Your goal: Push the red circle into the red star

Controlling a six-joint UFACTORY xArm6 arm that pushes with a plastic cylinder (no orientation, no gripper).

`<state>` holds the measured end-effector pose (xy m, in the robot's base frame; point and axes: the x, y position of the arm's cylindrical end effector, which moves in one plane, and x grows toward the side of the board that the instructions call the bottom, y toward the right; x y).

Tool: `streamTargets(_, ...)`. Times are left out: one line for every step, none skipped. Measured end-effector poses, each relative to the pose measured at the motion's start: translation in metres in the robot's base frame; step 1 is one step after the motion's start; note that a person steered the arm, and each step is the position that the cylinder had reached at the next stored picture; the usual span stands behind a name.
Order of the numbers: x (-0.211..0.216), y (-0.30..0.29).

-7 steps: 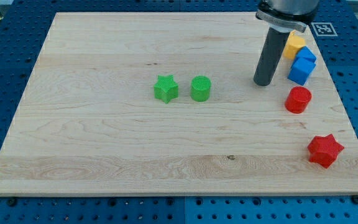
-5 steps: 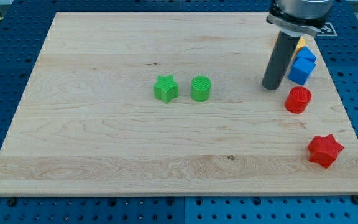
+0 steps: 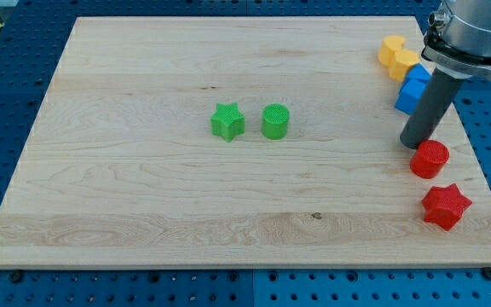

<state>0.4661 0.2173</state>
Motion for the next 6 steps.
streamTargets(0.0, 0.006)
streamTargets(0.0, 0.013)
streamTargets(0.003, 0.013)
streamTargets(0.015, 0.013)
streamTargets(0.018, 0.013)
streamTargets(0.027, 0.013)
